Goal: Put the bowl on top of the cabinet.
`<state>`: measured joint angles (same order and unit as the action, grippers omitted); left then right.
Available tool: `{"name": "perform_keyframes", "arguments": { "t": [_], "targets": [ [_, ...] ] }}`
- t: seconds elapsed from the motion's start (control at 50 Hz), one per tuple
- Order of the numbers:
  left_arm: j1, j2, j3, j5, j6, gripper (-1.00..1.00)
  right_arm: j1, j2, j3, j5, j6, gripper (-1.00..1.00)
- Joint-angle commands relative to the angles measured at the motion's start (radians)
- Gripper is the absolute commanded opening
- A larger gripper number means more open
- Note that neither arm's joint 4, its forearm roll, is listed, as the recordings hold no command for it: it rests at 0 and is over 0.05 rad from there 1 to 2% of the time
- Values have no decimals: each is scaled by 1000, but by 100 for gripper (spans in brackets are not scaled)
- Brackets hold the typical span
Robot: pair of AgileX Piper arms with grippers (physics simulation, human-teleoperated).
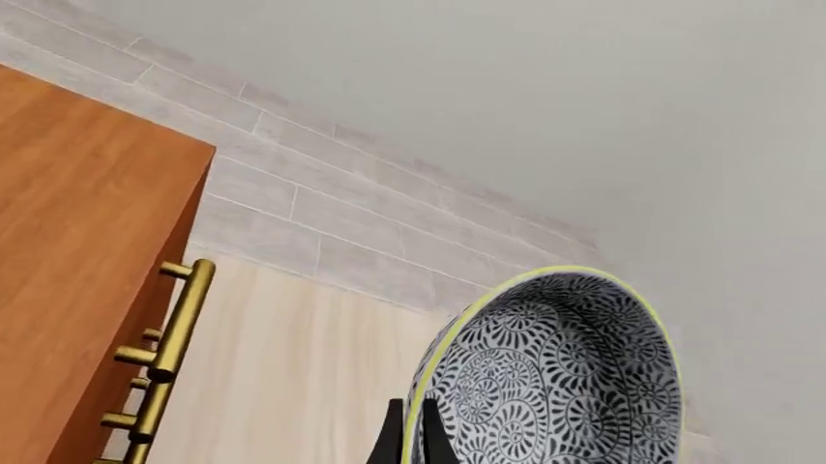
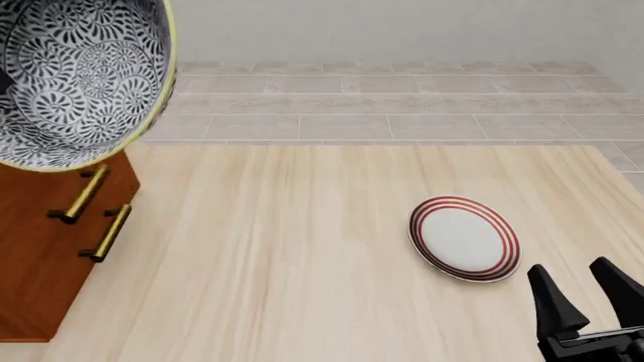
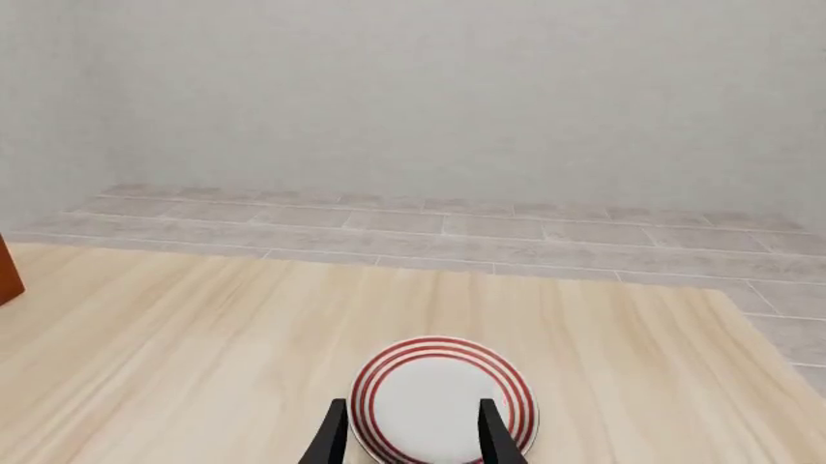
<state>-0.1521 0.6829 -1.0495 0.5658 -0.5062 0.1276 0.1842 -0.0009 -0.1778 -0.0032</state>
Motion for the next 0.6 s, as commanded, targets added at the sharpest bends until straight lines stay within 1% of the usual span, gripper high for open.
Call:
{"name": "perform_keyframes", "arguments": {
  "t": [0.02,0.04,0.14,0.22,0.28,0.46,0.54,0.6],
  "targets": [
    [95,87,-134,88,38,-100,0,2,0,-2,0,100],
    [122,101,-148,95,37,-100,0,2,0,-2,0,100],
    [194,147,-200,111,73,-100,0,4,1,-5,0,100],
    [246,178,-216,112,84,-100,0,2,1,-3,0,100],
    [285,204,-238,109,110,-100,0,2,1,-3,0,100],
    [359,260,-276,104,100,-100,0,-3,1,3,0,100],
    [385,275,-279,94,98,-100,0,-3,1,2,0,100],
    [415,292,-290,89,86,-100,1,-1,1,0,0,100]
  ]
}}
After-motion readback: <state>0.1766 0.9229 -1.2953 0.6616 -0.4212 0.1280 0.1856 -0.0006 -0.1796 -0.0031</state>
